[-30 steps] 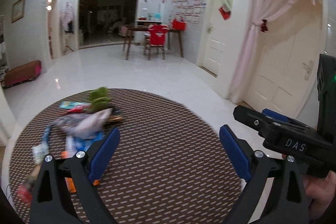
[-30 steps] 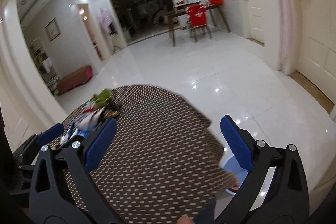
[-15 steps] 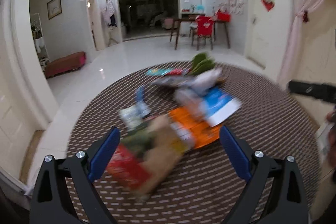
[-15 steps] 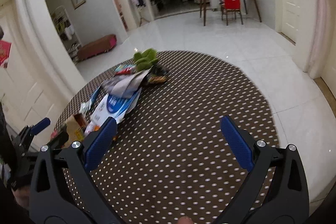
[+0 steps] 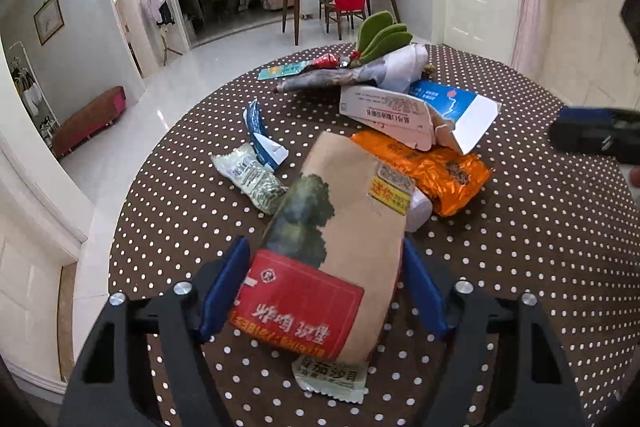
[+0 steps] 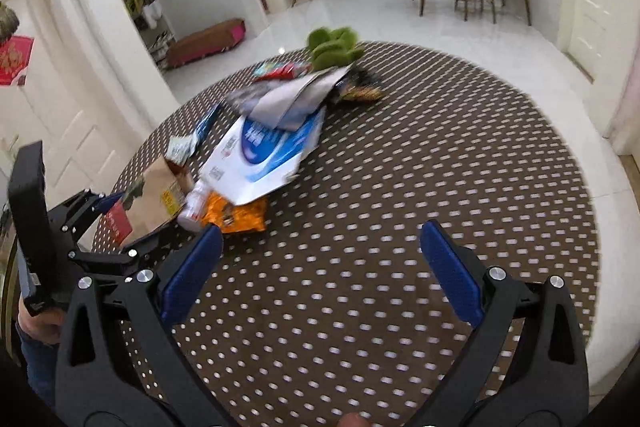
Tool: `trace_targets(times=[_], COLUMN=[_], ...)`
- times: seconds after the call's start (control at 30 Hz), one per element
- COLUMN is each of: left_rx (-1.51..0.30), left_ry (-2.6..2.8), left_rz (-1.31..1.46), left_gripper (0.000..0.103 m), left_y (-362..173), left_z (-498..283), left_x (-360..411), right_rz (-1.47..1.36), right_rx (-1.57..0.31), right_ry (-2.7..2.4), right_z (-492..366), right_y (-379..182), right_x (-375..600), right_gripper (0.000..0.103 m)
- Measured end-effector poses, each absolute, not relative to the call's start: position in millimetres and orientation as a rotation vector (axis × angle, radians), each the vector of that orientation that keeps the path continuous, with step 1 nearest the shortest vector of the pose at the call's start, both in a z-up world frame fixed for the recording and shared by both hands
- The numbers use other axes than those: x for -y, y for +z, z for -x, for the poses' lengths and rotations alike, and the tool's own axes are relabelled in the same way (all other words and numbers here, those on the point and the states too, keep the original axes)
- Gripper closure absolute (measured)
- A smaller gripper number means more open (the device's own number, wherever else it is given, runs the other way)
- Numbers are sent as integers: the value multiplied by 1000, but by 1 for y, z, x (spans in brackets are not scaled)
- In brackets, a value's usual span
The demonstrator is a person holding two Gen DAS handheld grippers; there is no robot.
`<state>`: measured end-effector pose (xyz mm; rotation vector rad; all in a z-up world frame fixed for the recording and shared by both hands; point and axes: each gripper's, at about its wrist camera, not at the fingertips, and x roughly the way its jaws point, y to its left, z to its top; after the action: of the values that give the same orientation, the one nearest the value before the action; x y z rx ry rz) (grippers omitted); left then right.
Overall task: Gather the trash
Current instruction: 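Grasp the orange tea packet with the right gripper, then drop the orange packet in the bucket while the left drops the brown paper bag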
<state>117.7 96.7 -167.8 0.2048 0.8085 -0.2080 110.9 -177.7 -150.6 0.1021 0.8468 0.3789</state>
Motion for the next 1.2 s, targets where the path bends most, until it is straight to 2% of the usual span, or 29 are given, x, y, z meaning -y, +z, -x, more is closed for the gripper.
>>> trace_targets(times=[0.37,0.53,0.57,0.63,0.67,1.2], left_rx=[-797,-790,-790,-789,-789,-782], left_ry=[-155,-117,-111,-100,-98,-75], left_rz=[-131,-87,-81,-67,-61,22], left_gripper=[36,36,36,37,37,49], left_y=[-166,-165,-165,-165,-164,-157], left_z=[-91,-85,-84,-83,-82,-70], left_x=[-107,-113,-113,-114,-114,-121], right_rz=[-21,55,68,104,124,-9], right_rx=[-909,-900,-896,-889,-882,-883], right_ry=[459,446,449,457,464,679], right_z=[-138,-143,-144,-145,-143,-86], right_y=[-173,-176,-176,-176,-175,-156], right_x=[116,99,95,89,86,141], right_gripper=[7,19,25,46,50,50])
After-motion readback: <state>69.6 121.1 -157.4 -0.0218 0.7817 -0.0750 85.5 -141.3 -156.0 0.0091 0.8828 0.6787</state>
